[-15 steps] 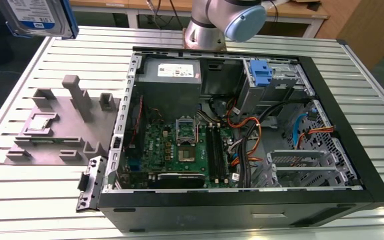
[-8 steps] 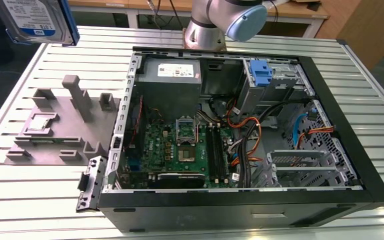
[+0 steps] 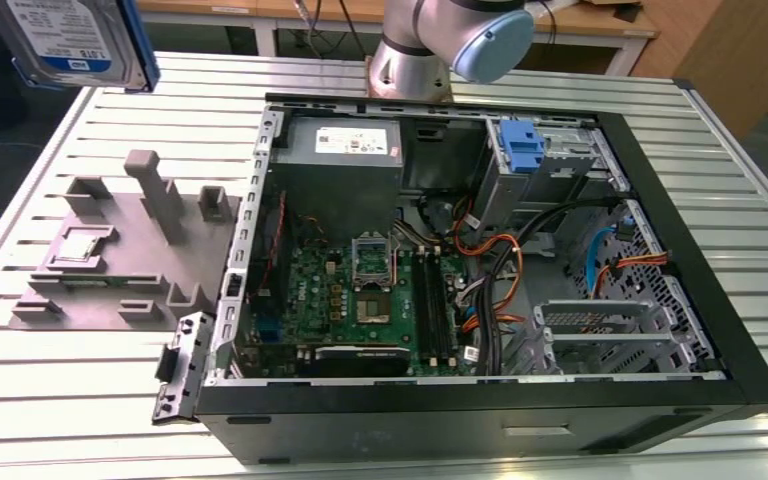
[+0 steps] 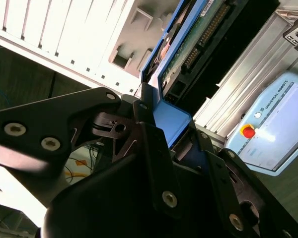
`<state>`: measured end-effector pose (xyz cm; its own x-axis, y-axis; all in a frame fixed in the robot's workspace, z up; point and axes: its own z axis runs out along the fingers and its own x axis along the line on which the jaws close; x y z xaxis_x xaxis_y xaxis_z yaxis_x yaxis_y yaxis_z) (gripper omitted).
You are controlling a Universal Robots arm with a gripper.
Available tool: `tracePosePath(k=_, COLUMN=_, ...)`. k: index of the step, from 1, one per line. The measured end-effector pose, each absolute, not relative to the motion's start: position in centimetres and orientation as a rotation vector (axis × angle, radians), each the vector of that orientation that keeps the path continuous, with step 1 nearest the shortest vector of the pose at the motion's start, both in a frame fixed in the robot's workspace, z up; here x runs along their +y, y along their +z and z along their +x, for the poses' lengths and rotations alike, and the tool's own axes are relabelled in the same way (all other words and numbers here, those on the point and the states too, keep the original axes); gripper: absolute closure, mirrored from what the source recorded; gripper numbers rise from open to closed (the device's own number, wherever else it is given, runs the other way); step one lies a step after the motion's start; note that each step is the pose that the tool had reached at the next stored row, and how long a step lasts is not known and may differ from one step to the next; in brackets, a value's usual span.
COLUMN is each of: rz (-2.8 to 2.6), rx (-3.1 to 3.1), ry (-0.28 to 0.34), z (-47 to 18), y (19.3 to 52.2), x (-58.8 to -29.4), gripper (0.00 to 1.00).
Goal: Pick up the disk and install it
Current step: 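Pick up the disk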
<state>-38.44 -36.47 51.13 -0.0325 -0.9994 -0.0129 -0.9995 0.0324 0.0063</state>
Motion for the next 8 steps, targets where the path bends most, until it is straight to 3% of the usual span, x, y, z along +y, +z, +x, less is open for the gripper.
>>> tracePosePath(k=8, rz=-2.181, rx=2.253, ry=0.021, z=-37.58, y=51.01, x=-36.97, gripper=0.63)
